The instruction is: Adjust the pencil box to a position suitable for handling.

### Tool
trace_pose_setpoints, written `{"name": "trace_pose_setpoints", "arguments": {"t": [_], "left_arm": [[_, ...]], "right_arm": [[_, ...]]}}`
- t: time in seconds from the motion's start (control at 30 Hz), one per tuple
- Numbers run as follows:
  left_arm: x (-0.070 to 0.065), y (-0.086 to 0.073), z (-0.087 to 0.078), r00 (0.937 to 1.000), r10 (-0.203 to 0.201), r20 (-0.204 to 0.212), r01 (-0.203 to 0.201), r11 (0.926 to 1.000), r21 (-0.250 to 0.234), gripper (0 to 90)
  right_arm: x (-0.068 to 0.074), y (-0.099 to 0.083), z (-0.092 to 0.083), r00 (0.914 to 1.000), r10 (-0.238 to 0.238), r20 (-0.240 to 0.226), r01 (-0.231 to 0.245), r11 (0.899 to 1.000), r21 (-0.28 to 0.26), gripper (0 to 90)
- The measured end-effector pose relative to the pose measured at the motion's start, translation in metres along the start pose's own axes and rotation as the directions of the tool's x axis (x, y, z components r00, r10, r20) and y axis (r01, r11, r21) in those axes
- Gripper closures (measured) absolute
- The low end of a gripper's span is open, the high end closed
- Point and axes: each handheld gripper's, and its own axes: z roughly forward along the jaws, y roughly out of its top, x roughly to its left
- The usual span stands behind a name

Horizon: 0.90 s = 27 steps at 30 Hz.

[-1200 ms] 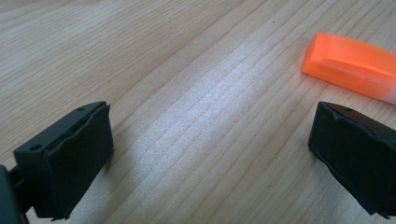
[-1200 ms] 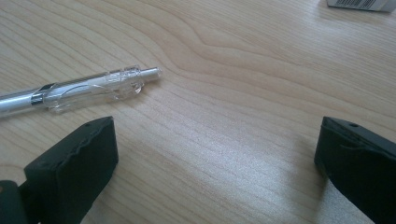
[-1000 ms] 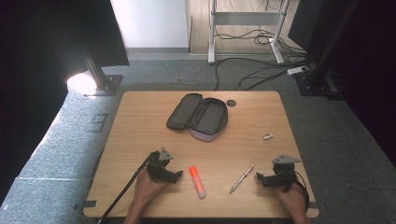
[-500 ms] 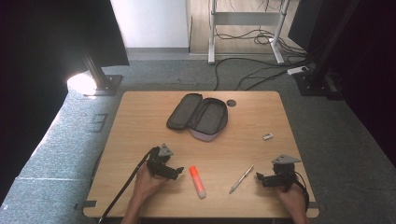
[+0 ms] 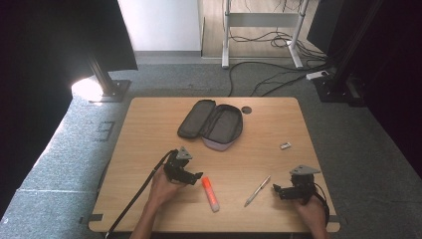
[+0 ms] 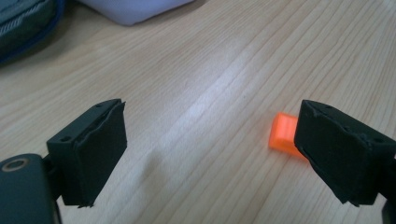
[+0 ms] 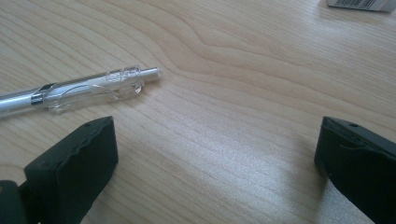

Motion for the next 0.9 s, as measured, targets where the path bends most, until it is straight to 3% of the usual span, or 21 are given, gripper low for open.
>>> {"name": "trace_pose_setpoints", "arguments": {"t": [0.53,0.63,0.73,0.83,0.9], "left_arm": [[-0.003,0.036,0.013,0.9987,0.041,0.031,-0.041,0.999,-0.02,14.8],[0.0,0.041,0.015,0.9975,0.026,0.066,-0.023,0.999,-0.037,16.7],[0.001,0.047,0.017,0.9971,0.041,0.064,-0.04,0.9989,-0.025,18.3],[0.003,0.052,0.018,0.9953,0.024,0.094,-0.02,0.9988,-0.045,20.1],[0.002,0.056,0.02,0.9963,0.039,0.077,-0.036,0.9988,-0.034,20.5]], "right_arm": [[0.0,0.0,0.0,1.0,0.0,0.0,0.0,1.0,0.0,0.0],[0.0,0.0,0.0,1.0,0.0,0.0,0.0,1.0,0.0,0.0],[0.0,0.0,0.0,1.0,0.0,0.0,0.0,1.0,0.0,0.0],[0.0,0.0,0.0,1.0,0.0,0.0,0.0,1.0,0.0,0.0],[0.0,0.0,0.0,1.0,0.0,0.0,0.0,1.0,0.0,0.0]]}}
